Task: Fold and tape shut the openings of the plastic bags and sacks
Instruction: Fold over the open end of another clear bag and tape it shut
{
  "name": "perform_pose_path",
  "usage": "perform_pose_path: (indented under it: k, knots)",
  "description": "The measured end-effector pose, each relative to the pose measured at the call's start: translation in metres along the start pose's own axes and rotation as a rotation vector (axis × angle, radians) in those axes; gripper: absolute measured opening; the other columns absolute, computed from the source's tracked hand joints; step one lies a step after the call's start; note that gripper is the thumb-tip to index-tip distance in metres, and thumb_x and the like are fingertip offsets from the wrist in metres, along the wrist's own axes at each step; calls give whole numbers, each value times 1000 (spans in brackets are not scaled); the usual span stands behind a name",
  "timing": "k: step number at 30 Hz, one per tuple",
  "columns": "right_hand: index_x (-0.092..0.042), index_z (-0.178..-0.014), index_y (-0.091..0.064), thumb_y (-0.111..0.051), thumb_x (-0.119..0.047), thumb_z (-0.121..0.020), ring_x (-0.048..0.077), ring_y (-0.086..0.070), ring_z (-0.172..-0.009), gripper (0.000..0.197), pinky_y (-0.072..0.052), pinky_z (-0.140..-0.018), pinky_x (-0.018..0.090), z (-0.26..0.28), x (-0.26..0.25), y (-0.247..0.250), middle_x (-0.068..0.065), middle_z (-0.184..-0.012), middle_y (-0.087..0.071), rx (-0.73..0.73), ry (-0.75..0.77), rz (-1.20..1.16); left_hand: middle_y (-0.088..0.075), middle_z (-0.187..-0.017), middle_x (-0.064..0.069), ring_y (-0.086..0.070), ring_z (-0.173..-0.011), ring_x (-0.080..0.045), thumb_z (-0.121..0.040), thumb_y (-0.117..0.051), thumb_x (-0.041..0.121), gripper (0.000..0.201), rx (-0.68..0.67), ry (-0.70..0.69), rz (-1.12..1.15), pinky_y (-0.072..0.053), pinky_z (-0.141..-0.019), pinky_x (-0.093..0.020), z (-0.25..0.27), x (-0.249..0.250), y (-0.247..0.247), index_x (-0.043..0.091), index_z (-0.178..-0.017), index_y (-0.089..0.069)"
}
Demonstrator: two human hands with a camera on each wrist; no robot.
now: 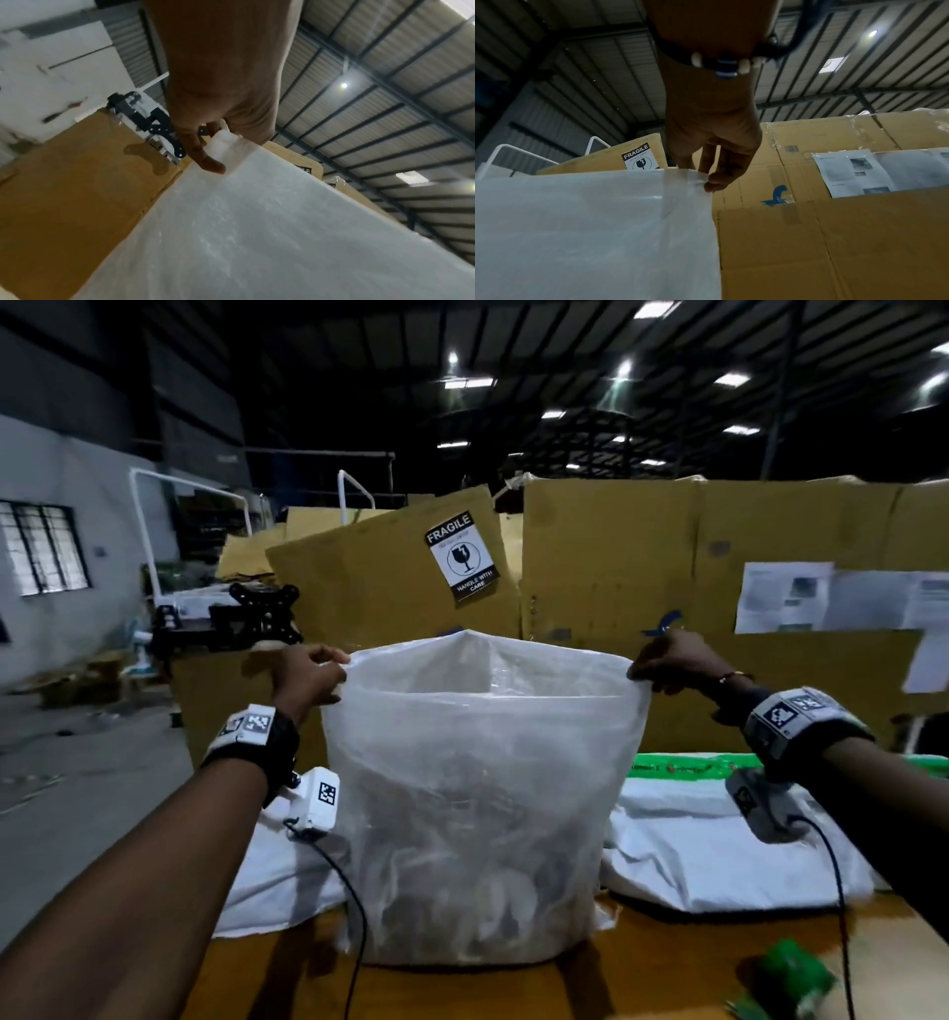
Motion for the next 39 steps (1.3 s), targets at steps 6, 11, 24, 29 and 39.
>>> perform_pose_path:
  k: [6, 11, 24, 29, 39]
  knots:
    - [5, -99, -72, -76, 4, -85, 9, -65, -42, 15, -51, -40, 18, -24, 4, 16, 19, -75, -71, 128, 51, -83, -76, -83, -11, -68, -63, -20, -85, -70, 8, 15, 299, 36, -83, -65, -57, -38, 5, -8, 47, 17, -75, -77]
    - [7, -91, -73, -64, -1, -87, 30, -71, -54, 12, -61, -47, 36, -22, 2, 37, 25, -70, -71, 338, 51, -131, -71, -63, -6, -71, -58, -27, -79, -67, 20, 18, 447, 29, -171, -65, -65, -53, 4, -24, 82, 18, -61, -69]
    - [-3, -70, -68, -67, -22, -87, 28, -73, -72, 26, -55, -62, 26, -39, 25, -2, 10, -65, -70, 209, -68, -359, -66, -97, -7, -59, -99, -27, -94, -49, -1, 28, 130, 12, 10, -57, -71, -31, 13, -5, 51, 19, -86, -66]
    - [6, -100, -75, -80, -5, -84, 38, -68, -94, 20, -54, -83, 47, -29, 9, -3, 26, -99, -73, 180, 56, -75, -74, -103, -11, -69, -100, -32, -73, -62, 15, 29, -35, -118, -321, -53, -89, -40, 18, -4, 41, 15, -101, -73]
    - [2, -88, -73, -72, -9, -91, 34, -70, -81, 12, -55, -74, 47, -31, 9, 20, 24, -86, -74, 397, 146, -148, -75, -94, -19, -70, -89, -37, -86, -69, -2, 13, 196, -312, -470, -54, -80, -40, 7, 19, 54, 10, -87, -75]
Point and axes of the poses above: each hand's wrist, its own z-axis away from the middle knuckle, its own y-axis out of the back of the hand, x = y × z, the point moved 10 cm from there along -z, towards the middle knuckle
